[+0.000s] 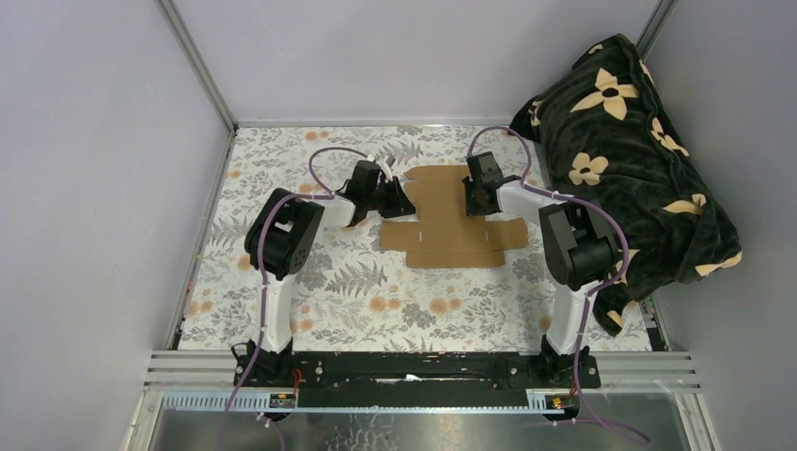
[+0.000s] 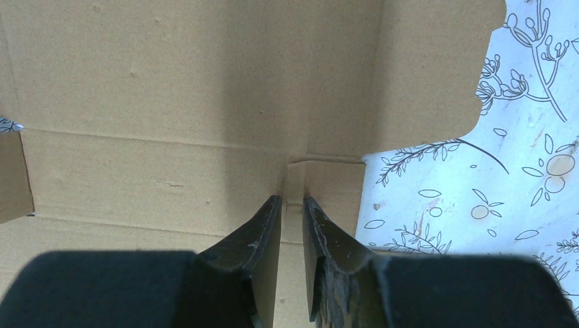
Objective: Fold the paper box
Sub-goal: Fold the paper box at the center of the board.
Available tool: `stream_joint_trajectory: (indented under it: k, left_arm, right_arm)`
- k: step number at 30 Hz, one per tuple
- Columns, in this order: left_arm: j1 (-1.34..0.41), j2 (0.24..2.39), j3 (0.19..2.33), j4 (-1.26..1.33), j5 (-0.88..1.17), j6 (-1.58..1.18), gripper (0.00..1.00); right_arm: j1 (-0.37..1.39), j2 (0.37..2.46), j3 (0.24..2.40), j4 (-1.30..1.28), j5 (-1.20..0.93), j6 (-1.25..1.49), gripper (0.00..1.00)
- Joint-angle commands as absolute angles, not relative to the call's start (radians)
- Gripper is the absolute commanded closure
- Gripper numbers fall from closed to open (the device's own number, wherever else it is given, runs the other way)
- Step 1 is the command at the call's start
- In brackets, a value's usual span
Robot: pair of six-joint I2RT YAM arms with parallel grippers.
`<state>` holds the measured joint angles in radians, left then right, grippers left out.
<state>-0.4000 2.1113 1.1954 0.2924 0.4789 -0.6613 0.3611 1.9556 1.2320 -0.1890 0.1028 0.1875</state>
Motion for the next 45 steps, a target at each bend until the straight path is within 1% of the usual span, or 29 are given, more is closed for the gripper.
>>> stream_joint_trajectory:
  k: [1, 16, 33, 36, 38, 40, 45]
  left_arm:
    - [-0.414, 2.105, 1.234, 0.33, 0.493, -0.669, 0.82]
    - [-0.445, 2.123, 1.279, 0.309, 0.477, -0.669, 0.75]
    - [-0.465, 2.163, 1.295, 0.275, 0.459, -0.648, 0.75]
    - [-0.471, 2.178, 1.322, 0.248, 0.452, -0.636, 0.73]
    - [-0.477, 2.187, 1.342, 0.213, 0.433, -0.621, 0.69]
    - [-0.484, 2.19, 1.357, 0.182, 0.413, -0.605, 0.68]
    - [-0.49, 2.192, 1.384, 0.092, 0.357, -0.575, 0.67]
  right_arm:
    - [0.388, 2.054, 1.154, -0.336, -0.043, 0.221, 0.75]
    - [0.388, 2.051, 1.149, -0.332, -0.044, 0.223, 0.75]
    - [0.387, 2.051, 1.147, -0.331, -0.049, 0.222, 0.75]
    - [0.387, 2.051, 1.147, -0.332, -0.049, 0.22, 0.75]
    - [0.388, 2.051, 1.147, -0.331, -0.051, 0.22, 0.75]
    - [0.388, 2.051, 1.146, -0.331, -0.051, 0.22, 0.75]
    - [0.388, 2.046, 1.143, -0.33, -0.051, 0.22, 0.75]
